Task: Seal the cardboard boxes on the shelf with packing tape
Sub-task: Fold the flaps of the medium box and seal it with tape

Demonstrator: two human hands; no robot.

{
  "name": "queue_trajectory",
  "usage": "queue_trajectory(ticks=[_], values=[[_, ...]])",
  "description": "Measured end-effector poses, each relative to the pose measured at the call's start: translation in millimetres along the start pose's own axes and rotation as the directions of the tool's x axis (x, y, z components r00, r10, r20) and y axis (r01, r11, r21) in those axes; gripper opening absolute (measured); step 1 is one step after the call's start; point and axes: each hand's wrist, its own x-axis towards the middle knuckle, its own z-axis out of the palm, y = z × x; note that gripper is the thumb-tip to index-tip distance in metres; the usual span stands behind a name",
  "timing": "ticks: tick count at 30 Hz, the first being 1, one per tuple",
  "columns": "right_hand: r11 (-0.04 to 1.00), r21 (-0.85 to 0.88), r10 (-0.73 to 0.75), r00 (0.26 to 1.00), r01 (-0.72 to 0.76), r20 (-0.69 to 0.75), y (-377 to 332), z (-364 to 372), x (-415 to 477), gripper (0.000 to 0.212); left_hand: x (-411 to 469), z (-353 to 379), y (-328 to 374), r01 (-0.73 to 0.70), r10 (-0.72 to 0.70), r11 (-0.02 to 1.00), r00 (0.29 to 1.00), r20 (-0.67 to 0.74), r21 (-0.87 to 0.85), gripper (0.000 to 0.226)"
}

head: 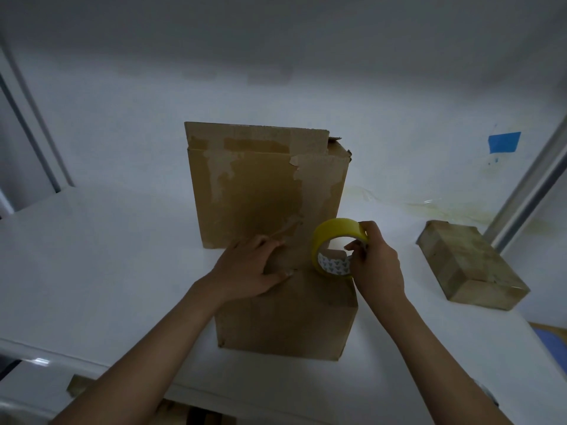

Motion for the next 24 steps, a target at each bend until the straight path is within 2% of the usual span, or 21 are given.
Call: queue_trajectory(ticks=[5,9,14,18,24], values=[[0.999,0.031,-0.03,0.999,0.03,-0.024,-1,3,1,0.034,7,8,14,0.078,-0.076,0.991,0.997,-0.03,0.113,0.068],[0.995,0.095,-0.034,0.999,0.035,-0.018,-1,0,2,0.036,4,13,19,0.087,-0.074,0.984,0.993,-0.09,0.154,0.063],[0.998,-0.022,-0.065,0.998,0.064,-0.027,-3,-12,9,0.042,-3,18,17,0.061,-0.036,0.981,0.99,-0.136,0.186,0.075],[0.994,-0.084,-0.066,0.998,0.066,0.014,-5,-20,10,0.041,-5,18,20,0.035,-0.023,0.988,0.997,-0.076,0.152,0.054],[0.991,-0.085,-0.104,0.995,0.104,0.012,0,-31,11,0.043,-3,17,20,0.038,-0.03,0.992,0.998,-0.063,0.124,0.052]])
